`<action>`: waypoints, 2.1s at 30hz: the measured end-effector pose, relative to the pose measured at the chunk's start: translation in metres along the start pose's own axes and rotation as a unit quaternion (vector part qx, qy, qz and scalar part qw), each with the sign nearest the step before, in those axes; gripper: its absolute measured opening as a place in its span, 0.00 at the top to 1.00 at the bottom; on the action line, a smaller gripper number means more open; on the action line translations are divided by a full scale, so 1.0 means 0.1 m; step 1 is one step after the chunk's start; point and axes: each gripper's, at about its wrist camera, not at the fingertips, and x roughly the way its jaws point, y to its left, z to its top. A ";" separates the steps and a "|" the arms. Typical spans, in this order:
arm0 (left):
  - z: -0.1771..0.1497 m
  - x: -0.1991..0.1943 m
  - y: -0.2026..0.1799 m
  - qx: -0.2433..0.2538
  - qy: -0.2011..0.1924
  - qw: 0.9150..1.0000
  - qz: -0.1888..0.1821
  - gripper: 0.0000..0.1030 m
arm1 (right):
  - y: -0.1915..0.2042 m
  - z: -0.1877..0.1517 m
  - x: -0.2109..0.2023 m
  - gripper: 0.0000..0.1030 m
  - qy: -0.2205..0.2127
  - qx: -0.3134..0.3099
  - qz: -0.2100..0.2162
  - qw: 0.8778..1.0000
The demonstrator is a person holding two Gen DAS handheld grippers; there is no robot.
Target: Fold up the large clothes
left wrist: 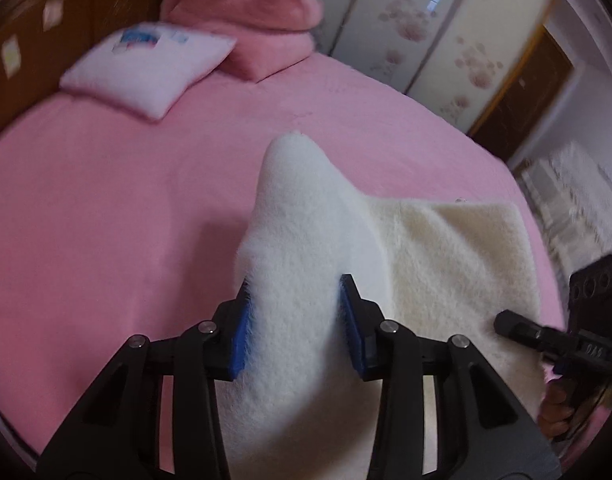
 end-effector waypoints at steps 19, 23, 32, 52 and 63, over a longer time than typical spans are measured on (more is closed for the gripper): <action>0.34 0.98 0.21 -0.036 -0.033 0.999 -0.004 0.95 | -0.81 0.33 1.23 0.66 -0.025 -0.064 0.036 0.997; 0.48 0.95 0.02 -0.001 -0.009 0.999 0.034 0.95 | -0.91 0.66 1.52 0.66 -0.019 -0.057 0.000 0.998; 0.38 1.03 0.25 -0.039 0.071 0.994 0.079 0.86 | -1.79 0.40 1.59 0.66 0.010 0.146 -0.035 0.989; -0.84 1.07 0.32 -0.191 0.056 0.968 0.154 0.42 | -1.36 0.08 1.73 0.58 0.039 -0.023 -0.260 0.965; -1.41 0.81 -0.14 -0.162 0.082 0.958 0.221 0.42 | -0.45 0.06 1.65 0.45 0.052 -0.129 -0.300 0.944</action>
